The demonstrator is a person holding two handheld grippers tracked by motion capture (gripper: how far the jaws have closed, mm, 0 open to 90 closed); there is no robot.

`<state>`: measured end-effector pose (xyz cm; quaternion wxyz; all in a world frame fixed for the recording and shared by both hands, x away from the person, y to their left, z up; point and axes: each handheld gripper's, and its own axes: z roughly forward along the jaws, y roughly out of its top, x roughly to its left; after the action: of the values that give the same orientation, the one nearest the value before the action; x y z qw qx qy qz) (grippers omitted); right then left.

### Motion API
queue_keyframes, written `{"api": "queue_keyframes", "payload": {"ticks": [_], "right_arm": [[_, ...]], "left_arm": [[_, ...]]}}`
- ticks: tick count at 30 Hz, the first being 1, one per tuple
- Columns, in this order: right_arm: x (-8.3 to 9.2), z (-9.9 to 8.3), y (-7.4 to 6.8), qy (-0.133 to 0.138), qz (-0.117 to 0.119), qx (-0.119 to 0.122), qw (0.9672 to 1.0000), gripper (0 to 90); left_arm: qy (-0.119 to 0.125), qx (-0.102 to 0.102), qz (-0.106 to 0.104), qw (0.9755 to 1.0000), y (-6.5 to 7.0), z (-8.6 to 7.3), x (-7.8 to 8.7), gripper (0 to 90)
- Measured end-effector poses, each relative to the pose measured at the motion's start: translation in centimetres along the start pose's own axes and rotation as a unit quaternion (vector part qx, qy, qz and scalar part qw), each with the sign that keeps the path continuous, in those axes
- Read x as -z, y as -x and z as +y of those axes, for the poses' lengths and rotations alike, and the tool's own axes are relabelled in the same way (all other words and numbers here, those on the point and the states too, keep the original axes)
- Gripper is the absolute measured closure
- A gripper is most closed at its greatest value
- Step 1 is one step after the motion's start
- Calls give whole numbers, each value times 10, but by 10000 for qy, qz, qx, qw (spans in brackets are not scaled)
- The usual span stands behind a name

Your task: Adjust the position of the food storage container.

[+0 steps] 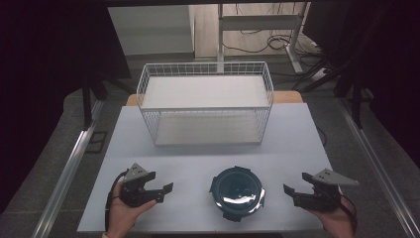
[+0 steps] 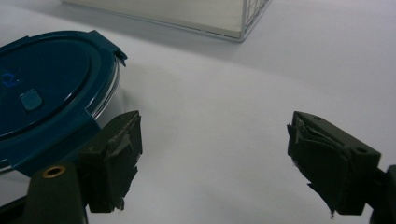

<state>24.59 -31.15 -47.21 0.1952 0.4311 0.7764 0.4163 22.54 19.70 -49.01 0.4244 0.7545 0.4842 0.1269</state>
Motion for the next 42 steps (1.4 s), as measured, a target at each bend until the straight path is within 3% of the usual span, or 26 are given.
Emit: {"api": "queue_keyframes", "payload": {"ticks": [6, 11, 16, 25, 31, 42], "right_arm": [[-3, 2, -3, -19, 89, 93, 9999, 218], [-4, 3, -4, -100, 79, 26, 9999, 242], [-1, 6, -3, -162, -42, 14, 9999, 270], [7, 11, -9, -212, 32, 0, 9998, 356], [9, 13, -19, -419, 204, 350, 9983, 529], [13, 13, -32, -510, 502, 506, 9962, 734]], "left_arm": [[-2, -83, -44, 10000, 4, -1, 3, 208], [27, -46, -30, 10000, 4, 0, 5, 208], [19, -76, 3, 10000, 4, 0, 7, 208], [-15, -123, -48, 9999, 7, -2, 9, 208], [-3, -154, -81, 9998, 11, 1, 9, 208], [-12, -187, -174, 9997, 15, 3, 5, 206]]}}
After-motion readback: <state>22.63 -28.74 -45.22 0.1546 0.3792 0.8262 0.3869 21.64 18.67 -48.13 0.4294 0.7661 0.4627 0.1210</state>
